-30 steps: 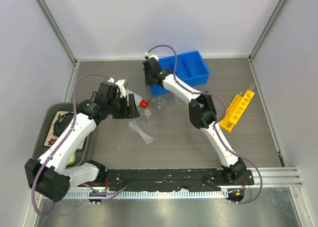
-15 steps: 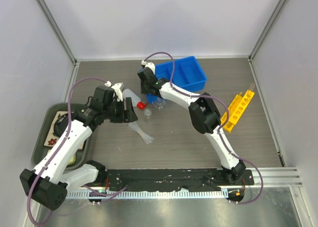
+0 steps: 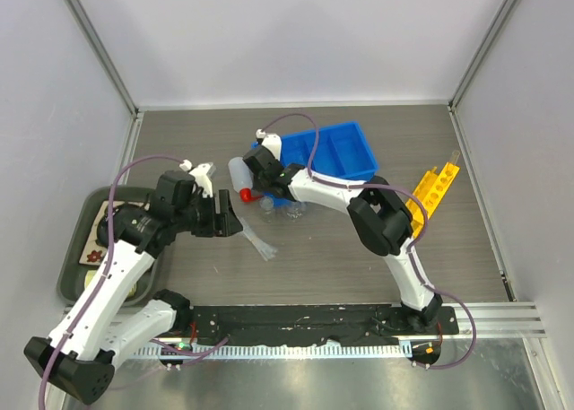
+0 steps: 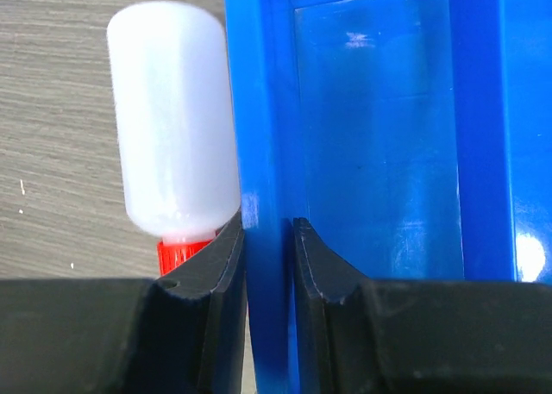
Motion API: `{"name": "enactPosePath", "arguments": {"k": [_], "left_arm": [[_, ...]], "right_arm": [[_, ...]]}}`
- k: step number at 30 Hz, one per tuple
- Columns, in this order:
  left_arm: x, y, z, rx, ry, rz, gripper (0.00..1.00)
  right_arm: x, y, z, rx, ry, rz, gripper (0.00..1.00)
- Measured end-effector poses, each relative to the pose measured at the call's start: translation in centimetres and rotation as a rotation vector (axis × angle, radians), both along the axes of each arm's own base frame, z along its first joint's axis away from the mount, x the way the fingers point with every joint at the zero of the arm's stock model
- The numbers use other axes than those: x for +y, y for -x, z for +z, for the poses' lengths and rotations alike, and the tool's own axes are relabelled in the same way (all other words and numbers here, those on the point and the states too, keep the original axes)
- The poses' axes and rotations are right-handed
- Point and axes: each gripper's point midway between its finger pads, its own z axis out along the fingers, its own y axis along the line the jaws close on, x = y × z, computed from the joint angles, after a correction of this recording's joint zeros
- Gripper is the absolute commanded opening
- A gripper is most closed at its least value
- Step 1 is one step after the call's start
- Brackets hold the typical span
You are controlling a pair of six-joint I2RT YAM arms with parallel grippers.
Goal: Organize the chemistry lab equipment
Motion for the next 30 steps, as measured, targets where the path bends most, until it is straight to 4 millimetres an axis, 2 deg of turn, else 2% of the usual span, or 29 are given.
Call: {"name": "enactPosePath", "arguments": {"k": [5, 13, 25, 30], "left_arm": [[0.1, 1.2, 0.5, -0.009, 0.020, -0.015, 0.68], [0.3, 2.6, 0.9, -0.016, 0.044, -0.034, 0.68], [0.6, 4.3, 0.6, 0.001, 0.056, -0.054, 0.68], [0.7, 5.0, 0.4, 0.020, 0.050, -0.063, 0.67]], "right_arm": [[0.1, 2.3, -0.1, -0.004, -0.002, -0.026, 0.01], [0.7, 7.1, -0.3, -0.010, -0.009, -0.035, 0.01], [1.5, 12.0, -0.6, -0.035, -0.027, -0.060, 0.01], [2.5, 14.9, -0.7, -0.040, -0.046, -0.050, 0.01]]}}
